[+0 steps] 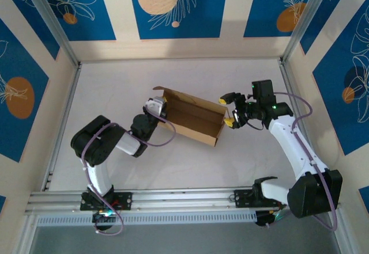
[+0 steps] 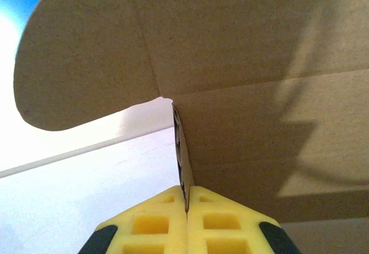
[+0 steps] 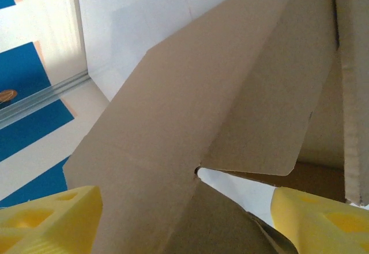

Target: Fold the paper box

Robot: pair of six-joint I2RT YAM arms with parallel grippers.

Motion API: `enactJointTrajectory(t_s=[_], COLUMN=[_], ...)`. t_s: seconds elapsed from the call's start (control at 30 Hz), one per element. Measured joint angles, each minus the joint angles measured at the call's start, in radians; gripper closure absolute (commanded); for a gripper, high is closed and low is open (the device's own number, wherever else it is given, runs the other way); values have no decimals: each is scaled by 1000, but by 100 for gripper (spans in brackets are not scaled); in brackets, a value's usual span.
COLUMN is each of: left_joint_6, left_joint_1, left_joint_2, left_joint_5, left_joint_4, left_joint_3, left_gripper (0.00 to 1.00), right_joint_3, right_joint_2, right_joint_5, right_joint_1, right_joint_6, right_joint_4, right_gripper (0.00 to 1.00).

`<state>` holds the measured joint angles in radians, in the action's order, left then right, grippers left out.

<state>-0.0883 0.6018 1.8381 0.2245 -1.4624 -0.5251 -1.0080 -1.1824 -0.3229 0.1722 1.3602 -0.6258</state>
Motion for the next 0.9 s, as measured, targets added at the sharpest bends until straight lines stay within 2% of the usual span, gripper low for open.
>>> enactJointTrajectory(t_s=[0.17, 0.23, 0.3, 0.33, 0.43, 0.5, 0.73, 0.9], left_joint_6=[-1, 0, 0, 0, 2, 2, 23, 92], left_joint_1=[4, 3, 3, 3, 7, 11, 18, 41], left_joint_2=[5, 6, 7, 7, 7, 7, -65, -203], left_joint_5=[0, 0, 1, 1, -19, -36, -72, -69], left_joint_4=[1, 2, 6, 13, 48, 58, 82, 85], left_joint_3=[-6, -6, -6, -5, 7, 20, 103, 201], left_gripper=[100, 93, 90, 87, 64, 55, 50, 51], right_joint_3=[38, 44, 50, 53, 75, 92, 139, 145], right_joint_2=[-6, -6, -6, -5, -5, -5, -14, -40], right_joint_5=[5, 10, 22, 30, 58, 69, 117, 129], right_joint_1=[41, 47, 50, 51, 59, 63, 57, 29], right_joint_6=[29, 35, 37, 36, 32, 29, 8, -25], right_joint_4=[32, 39, 54, 60, 90, 106, 149, 170], right_gripper=[35, 38, 42, 43, 50, 52, 54, 53])
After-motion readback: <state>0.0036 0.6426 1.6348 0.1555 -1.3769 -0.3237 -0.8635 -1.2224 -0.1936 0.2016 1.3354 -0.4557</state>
